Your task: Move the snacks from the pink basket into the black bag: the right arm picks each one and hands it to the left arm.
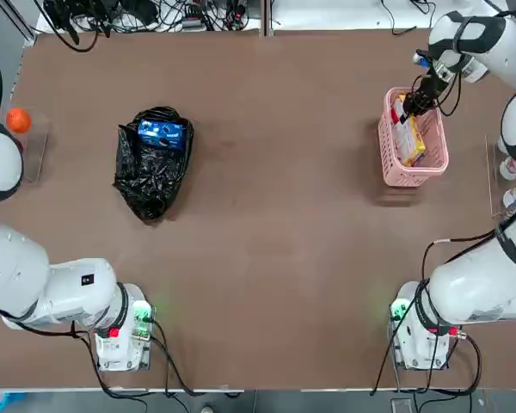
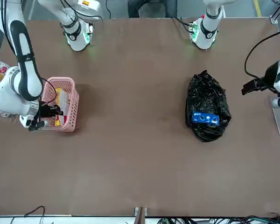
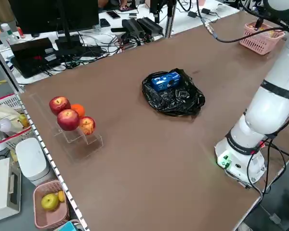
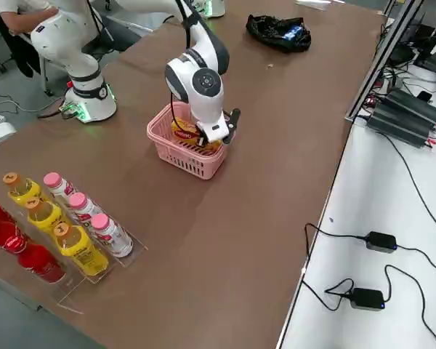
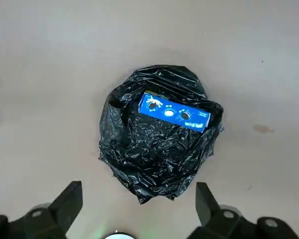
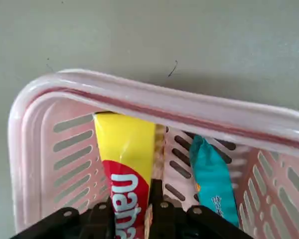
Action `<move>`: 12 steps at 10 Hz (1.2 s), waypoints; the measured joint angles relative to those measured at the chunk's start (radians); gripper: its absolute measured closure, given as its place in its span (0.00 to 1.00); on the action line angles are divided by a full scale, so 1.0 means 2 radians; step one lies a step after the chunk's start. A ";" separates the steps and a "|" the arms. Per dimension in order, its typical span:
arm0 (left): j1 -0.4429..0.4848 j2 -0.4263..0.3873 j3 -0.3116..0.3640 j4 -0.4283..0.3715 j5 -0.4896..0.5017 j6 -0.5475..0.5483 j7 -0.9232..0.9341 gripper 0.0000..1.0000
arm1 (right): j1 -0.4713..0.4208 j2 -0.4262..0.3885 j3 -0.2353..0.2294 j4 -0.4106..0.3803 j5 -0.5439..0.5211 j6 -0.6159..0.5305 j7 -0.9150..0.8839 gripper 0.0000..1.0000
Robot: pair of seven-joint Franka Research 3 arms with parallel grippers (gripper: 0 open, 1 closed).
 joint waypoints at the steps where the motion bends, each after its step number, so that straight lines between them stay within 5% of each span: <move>1: 0.000 0.000 0.000 0.000 0.000 0.000 0.000 0.00 | -0.001 0.000 -0.001 0.004 -0.005 -0.005 0.001 0.73; 12: 0.000 0.000 0.000 0.000 0.000 0.000 0.000 0.00 | -0.003 0.000 -0.002 0.090 -0.057 -0.149 0.065 0.73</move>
